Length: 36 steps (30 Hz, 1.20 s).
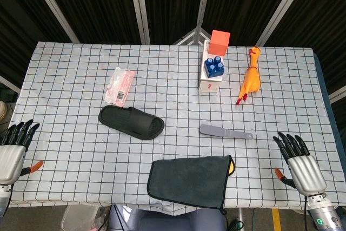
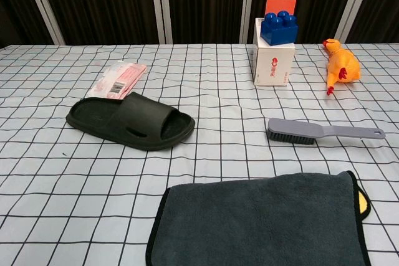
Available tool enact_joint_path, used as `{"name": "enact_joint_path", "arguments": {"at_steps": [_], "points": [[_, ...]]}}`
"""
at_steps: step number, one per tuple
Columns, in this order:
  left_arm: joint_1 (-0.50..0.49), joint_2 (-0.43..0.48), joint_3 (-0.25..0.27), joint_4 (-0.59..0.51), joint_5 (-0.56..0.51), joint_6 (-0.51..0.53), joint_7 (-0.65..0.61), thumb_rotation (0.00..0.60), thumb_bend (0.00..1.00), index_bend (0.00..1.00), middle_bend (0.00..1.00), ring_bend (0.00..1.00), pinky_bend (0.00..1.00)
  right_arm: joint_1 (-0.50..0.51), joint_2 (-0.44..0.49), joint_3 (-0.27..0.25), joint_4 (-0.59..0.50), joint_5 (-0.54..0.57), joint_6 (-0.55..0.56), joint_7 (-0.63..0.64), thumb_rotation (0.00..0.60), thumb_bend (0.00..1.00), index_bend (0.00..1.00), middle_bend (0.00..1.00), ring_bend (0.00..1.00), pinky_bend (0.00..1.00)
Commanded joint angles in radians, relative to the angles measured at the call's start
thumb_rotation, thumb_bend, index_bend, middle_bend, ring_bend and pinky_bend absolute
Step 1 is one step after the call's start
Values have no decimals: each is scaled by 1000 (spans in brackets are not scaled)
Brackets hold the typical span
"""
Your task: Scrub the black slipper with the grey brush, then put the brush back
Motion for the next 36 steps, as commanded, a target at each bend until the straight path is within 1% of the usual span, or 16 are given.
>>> {"name": "enact_joint_path", "arguments": {"at_steps": [1, 7, 9, 12, 13, 14, 15, 18, 20, 21, 28, 29, 31, 36], "points": [[0, 0, 0, 1, 1, 1, -1, 600, 74, 0, 0, 0, 0, 4, -4, 1, 4, 5, -7, -2, 600, 347, 0, 0, 0, 0], [-4, -3, 0, 11, 18, 7, -16, 600, 74, 0, 0, 0, 0, 11, -12, -3, 6, -4, -16, -11, 600, 347, 0, 0, 0, 0], [-4, -3, 1, 16, 26, 14, -26, 600, 74, 0, 0, 0, 0, 18, -28, -3, 20, -33, -3, 17, 600, 347, 0, 0, 0, 21], [-5, -8, 4, 30, 40, 19, -34, 600, 63, 0, 0, 0, 0, 47, -73, -6, 53, -94, 6, 108, 600, 347, 0, 10, 0, 61], [-5, -9, 5, 32, 41, 19, -35, 600, 60, 0, 0, 0, 0, 57, -87, -2, 65, -105, 5, 109, 600, 347, 0, 25, 0, 61], [-3, -11, 1, 34, 44, 30, -39, 600, 60, 0, 0, 0, 0, 85, -115, 10, 70, -127, -11, 92, 600, 347, 0, 40, 0, 61], [-1, -12, 0, 39, 48, 39, -43, 600, 59, 0, 0, 0, 0, 108, -131, 19, 67, -126, -41, 70, 600, 347, 0, 47, 0, 61], [-1, -16, -3, 47, 47, 42, -53, 600, 59, 0, 0, 0, 0, 145, -140, 29, 40, -109, -110, 8, 600, 347, 0, 51, 0, 61], [-5, -21, -7, 51, 36, 30, -47, 600, 54, 0, 0, 0, 0, 172, -139, 30, 8, -84, -174, -19, 600, 347, 0, 51, 0, 62], [-12, -25, -7, 51, 29, 12, -38, 600, 52, 0, 0, 0, 0, 198, -149, 36, -8, -61, -226, -26, 600, 347, 0, 51, 0, 63], [-23, -28, -6, 44, 31, -2, -27, 600, 48, 0, 0, 0, 0, 269, -220, 71, -10, 3, -330, -94, 600, 348, 0, 88, 33, 122], [-27, -29, -8, 46, 21, -14, -19, 600, 47, 0, 0, 0, 0, 296, -246, 84, -11, 5, -355, -121, 600, 347, 0, 93, 42, 129], [-32, -30, -10, 42, 9, -29, -11, 600, 47, 0, 0, 0, 0, 322, -269, 100, -4, 23, -381, -148, 600, 347, 0, 103, 57, 141], [-37, -30, -12, 41, -1, -40, -9, 600, 47, 0, 0, 0, 0, 379, -299, 131, 3, 73, -442, -199, 600, 348, 0, 112, 66, 145]]}}
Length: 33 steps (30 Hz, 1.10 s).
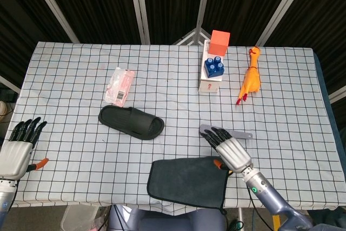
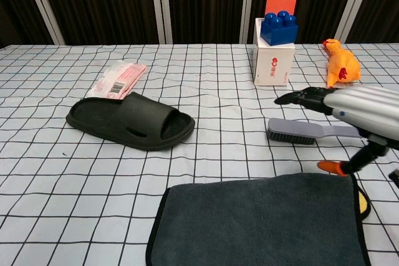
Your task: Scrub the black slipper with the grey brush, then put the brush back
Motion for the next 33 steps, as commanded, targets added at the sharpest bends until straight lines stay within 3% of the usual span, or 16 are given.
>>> {"name": "enact_joint_path", "arguments": {"at_steps": [1, 9, 25, 33], "points": [[-1, 0, -3, 2, -8, -2, -2, 600, 47, 0, 0, 0, 0, 47, -30, 28, 14, 44, -51, -41, 600, 348, 0, 119, 68, 147], [3, 10, -26, 2, -61, -4, -10, 600, 48, 0, 0, 0, 0, 145, -97, 61, 123, 124, -162, -33, 600, 347, 8, 168, 96, 166], [9, 14, -22, -7, -71, -1, -6, 600, 47, 0, 0, 0, 0, 203, -137, 44, 302, 96, -115, 18, 600, 347, 33, 209, 136, 188], [0, 12, -23, -16, -93, -29, 18, 600, 48, 0, 0, 0, 0, 210, -142, 22, 368, 94, -106, 80, 600, 392, 181, 256, 170, 198]]}}
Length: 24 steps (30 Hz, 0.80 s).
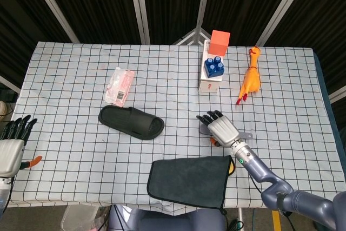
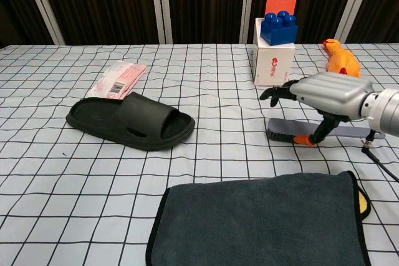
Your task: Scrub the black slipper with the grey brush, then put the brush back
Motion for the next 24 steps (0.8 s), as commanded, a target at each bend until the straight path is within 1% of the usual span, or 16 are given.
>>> {"name": "enact_joint_path", "arguments": {"at_steps": [1, 5, 15, 20, 24], "points": [[-3, -1, 0, -6, -9, -8, 12, 600, 48, 0, 0, 0, 0, 1, 3, -9, 10, 0, 6, 20, 600, 394, 195, 260, 171, 199], [-4, -2, 1, -12, -8, -7, 20, 600, 48, 0, 0, 0, 0, -3, 7, -22, 21, 0, 14, 33, 600, 395, 226, 274, 179, 201], [-9, -5, 4, -11, -8, -16, 26, 600, 47, 0, 0, 0, 0, -6, 13, -35, 30, 19, 14, 37, 600, 396, 227, 280, 184, 202], [-13, -6, 3, -8, -14, -25, 26, 600, 48, 0, 0, 0, 0, -4, 5, -42, 52, 34, 2, 37, 600, 409, 272, 318, 205, 213], [-15, -8, 3, -7, -20, -29, 31, 600, 48, 0, 0, 0, 0, -4, 4, -50, 65, 41, -7, 35, 600, 416, 289, 336, 205, 213]]}}
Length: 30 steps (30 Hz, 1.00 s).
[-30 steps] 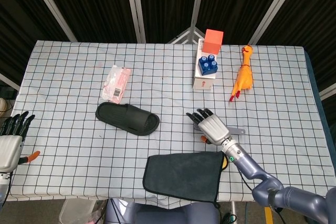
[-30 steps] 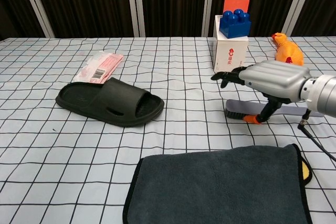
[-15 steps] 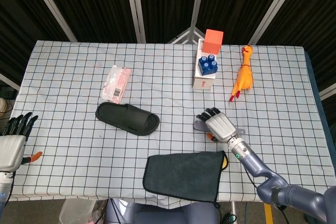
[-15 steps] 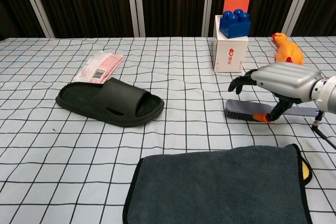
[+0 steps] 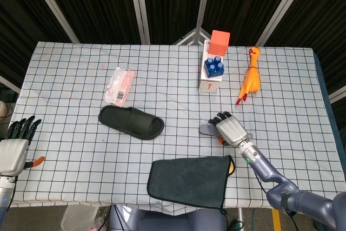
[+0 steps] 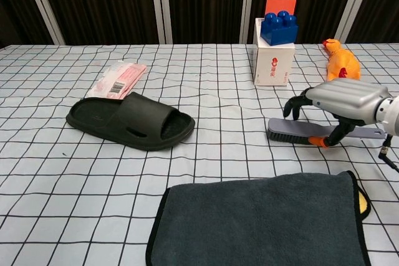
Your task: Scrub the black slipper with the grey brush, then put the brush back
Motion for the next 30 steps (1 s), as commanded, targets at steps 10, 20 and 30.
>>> {"name": "enact_joint_path", "arguments": {"at_steps": [10, 20, 30], "points": [[-5, -6, 0, -3, -7, -7, 15, 600, 48, 0, 0, 0, 0, -7, 6, -12, 13, 6, 16, -7, 600, 420, 335, 359, 213, 213], [0, -8, 6, -11, 4, 8, 30, 600, 48, 0, 0, 0, 0, -4, 24, -12, -15, 23, 3, -19, 600, 420, 335, 359, 213, 213], [0, -5, 9, -17, -2, 3, 33, 600, 48, 0, 0, 0, 0, -6, 15, -21, -10, 8, 25, -22, 600, 420, 337, 373, 221, 213]]}}
